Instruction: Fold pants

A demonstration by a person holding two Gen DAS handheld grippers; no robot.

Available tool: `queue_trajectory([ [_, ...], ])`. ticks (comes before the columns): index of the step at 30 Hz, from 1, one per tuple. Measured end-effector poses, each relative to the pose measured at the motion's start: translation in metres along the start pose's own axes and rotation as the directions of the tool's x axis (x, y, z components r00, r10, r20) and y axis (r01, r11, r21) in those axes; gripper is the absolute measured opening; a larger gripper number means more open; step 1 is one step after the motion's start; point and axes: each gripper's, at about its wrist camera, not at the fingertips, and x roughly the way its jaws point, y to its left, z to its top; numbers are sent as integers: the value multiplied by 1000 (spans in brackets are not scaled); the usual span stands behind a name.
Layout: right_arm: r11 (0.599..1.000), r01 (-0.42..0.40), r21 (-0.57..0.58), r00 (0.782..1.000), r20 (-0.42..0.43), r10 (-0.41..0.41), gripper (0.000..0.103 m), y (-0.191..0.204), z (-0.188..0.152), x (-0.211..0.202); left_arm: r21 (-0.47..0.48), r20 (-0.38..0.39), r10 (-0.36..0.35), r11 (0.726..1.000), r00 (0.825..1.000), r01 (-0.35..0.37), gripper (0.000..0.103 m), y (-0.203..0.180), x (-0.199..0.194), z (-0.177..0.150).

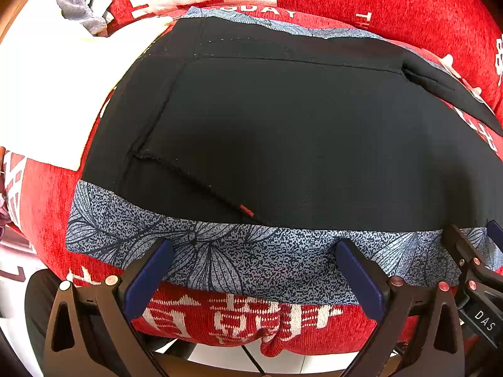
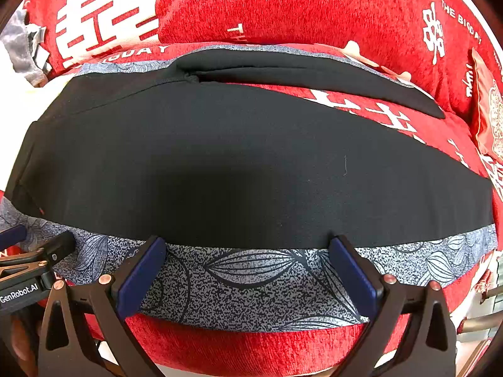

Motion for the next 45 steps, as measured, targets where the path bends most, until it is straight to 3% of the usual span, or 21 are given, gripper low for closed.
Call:
queue_trajectory([
  [25, 1000, 18, -19, 999, 29, -18, 103, 2, -2, -5, -21, -22, -1, 1000, 1000, 1, 103, 7, -1, 7],
  [31, 1000, 7, -29, 1000, -18, -7, 103, 2, 3, -3, -43, -27, -18, 999, 999, 17, 103, 10, 1, 6],
  [41, 1000, 4, -16, 1000, 0, -4, 103, 1, -3, -5, 6, -78, -15, 1000, 997, 16, 103, 9, 3, 21],
  [45, 999, 9, -44, 1000, -21, -10, 103, 1, 4, -15, 19, -10, 7, 1000, 1000, -7, 103, 4, -19, 33],
])
